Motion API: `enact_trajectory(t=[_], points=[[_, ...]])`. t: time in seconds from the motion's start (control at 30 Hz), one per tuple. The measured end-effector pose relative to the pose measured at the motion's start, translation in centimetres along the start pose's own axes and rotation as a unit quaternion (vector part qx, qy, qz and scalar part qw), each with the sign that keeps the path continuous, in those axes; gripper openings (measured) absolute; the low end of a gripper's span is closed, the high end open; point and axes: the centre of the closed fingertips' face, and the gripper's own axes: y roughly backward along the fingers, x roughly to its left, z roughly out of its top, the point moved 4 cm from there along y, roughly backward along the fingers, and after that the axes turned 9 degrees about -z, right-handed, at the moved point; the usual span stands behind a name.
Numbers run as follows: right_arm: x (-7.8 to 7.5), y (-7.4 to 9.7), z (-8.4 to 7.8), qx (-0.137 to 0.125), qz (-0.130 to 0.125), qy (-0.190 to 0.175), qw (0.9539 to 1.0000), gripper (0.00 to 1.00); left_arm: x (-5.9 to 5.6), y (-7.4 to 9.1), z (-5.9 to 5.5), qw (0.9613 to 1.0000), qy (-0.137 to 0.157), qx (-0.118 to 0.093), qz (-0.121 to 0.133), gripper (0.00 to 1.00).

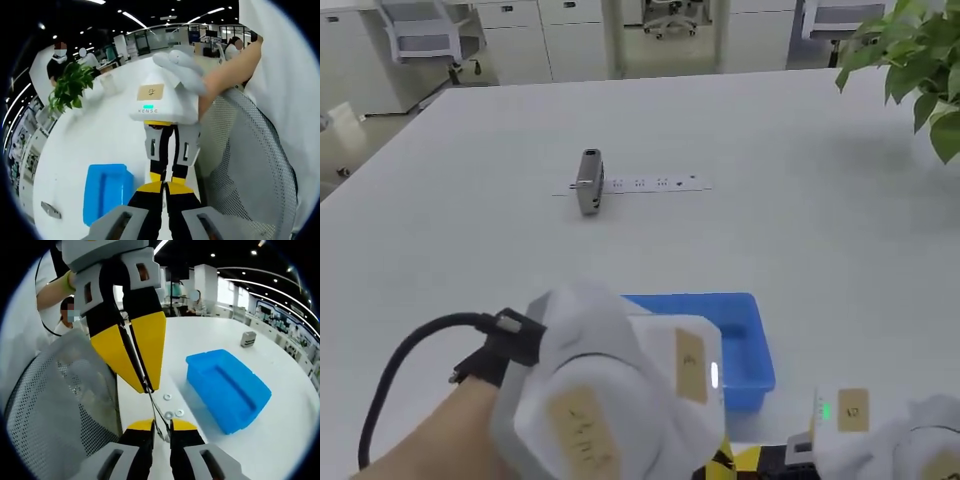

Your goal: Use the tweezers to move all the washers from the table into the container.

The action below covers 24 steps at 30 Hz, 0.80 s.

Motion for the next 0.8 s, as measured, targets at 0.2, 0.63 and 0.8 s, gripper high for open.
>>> enact_trajectory(t=[0.2,0.63,0.8], points=[[0.1,0.1,0.0,0.004,0.002,0.002,1.0000,0.10,0.3,-0.1,0.3,0.9997,0.014,-0.001,-0.019,0.00],[0.3,1.1,1.7,-0.006,0.034,0.022,0.9992,0.18,1.0,-0.2,0.5,0.9987,0.012,0.018,-0.047,0.00],[0.3,0.4,1.5,0.008,0.041,0.044,0.9981,0.14,1.1,-0.5,0.2,0.9980,0.015,0.028,-0.054,0.00]])
